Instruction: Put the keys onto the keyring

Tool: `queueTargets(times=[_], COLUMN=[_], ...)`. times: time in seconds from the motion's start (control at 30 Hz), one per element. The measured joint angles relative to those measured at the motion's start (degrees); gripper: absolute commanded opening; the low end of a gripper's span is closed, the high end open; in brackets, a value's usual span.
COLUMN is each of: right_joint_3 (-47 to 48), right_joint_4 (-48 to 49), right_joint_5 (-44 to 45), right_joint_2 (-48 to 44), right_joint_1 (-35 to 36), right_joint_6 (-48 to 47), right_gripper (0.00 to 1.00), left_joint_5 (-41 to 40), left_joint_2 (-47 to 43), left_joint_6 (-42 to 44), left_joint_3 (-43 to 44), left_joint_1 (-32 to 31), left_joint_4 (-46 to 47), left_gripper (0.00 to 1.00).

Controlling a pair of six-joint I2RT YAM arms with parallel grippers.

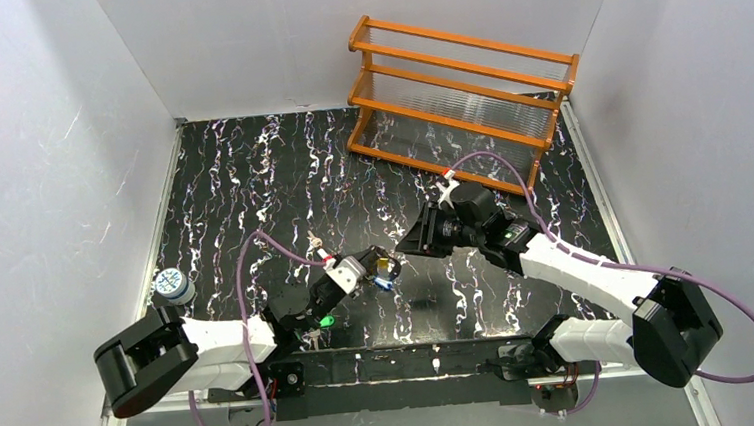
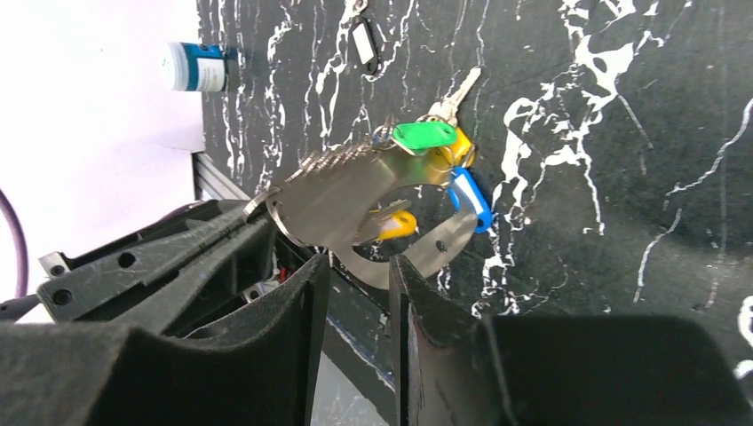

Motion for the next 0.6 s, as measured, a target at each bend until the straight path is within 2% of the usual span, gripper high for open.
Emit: queueTargets(times=[0.13, 0.23, 0.37, 0.6], right_joint_3=[0.00, 0.00, 0.17, 1.73], right_joint_4=[-1.14, -1.64, -1.81, -2.69], right_joint_5=[0.68, 1.03, 1.05, 0.92], right_joint_2=[-0.55, -1.27, -1.57, -1.51], right_joint_1=[-0.72, -1.27, -1.77, -2.23], right_joint_6=[-2.27, -4.04, -6.67, -10.64], right_gripper=[0.40, 0.40, 0.40, 0.40], left_joint_5=[-2.91, -5.66, -9.05, -13.46], left_joint_2=[-0.09, -4.13, -11.54, -16.33], left_joint_6=[0.24, 2.97, 9.44, 20.48], left_joint_3=[-0.35, -0.81, 2.40, 13.25], left_joint_1=[0.02, 0.02, 0.00, 0.02], left_joint_4=[0.90, -2.36, -14.34, -31.34], left_gripper=[0.00, 0.00, 0.00, 0.00])
